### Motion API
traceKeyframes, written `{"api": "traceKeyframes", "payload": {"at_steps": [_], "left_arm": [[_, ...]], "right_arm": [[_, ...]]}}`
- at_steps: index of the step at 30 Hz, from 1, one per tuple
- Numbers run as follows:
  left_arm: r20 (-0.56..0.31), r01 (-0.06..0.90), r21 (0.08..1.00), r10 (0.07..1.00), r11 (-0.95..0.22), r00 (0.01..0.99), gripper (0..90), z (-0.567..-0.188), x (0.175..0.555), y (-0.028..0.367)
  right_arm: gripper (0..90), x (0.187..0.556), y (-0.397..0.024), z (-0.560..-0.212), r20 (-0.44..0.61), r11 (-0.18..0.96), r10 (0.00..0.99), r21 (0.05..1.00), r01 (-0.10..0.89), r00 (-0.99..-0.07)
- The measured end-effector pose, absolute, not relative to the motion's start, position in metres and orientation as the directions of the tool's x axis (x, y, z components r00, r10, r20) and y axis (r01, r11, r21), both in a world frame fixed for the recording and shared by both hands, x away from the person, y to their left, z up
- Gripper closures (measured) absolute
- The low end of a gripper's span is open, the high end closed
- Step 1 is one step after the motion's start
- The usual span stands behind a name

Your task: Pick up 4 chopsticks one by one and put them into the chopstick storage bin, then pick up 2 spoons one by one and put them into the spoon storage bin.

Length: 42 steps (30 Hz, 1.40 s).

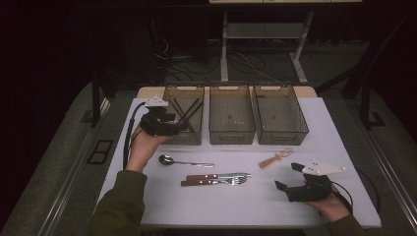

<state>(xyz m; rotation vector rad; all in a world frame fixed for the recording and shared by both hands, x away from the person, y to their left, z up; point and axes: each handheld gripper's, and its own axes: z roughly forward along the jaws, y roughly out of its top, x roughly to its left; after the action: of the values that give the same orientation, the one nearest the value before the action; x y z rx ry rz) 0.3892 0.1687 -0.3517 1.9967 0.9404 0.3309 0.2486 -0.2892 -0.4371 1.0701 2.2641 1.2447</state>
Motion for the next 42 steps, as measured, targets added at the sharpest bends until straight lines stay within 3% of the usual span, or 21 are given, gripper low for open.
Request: {"api": "traceKeyframes", "payload": {"at_steps": [26,42], "left_arm": [[-0.075,0.473,0.789,0.702,-0.392,0.708,31.1,-0.402,0.325,0.197],[-0.010,0.510,0.736,0.746,-0.445,0.666,32.4,-0.422,0.331,0.209]], "right_arm": [[11.3,0.249,-0.290,-0.437,0.056,0.323,0.761,0.831,0.452,-0.646],[11.3,0.248,-0.288,-0.437,0.043,0.340,0.754,0.829,0.445,-0.656]]}}
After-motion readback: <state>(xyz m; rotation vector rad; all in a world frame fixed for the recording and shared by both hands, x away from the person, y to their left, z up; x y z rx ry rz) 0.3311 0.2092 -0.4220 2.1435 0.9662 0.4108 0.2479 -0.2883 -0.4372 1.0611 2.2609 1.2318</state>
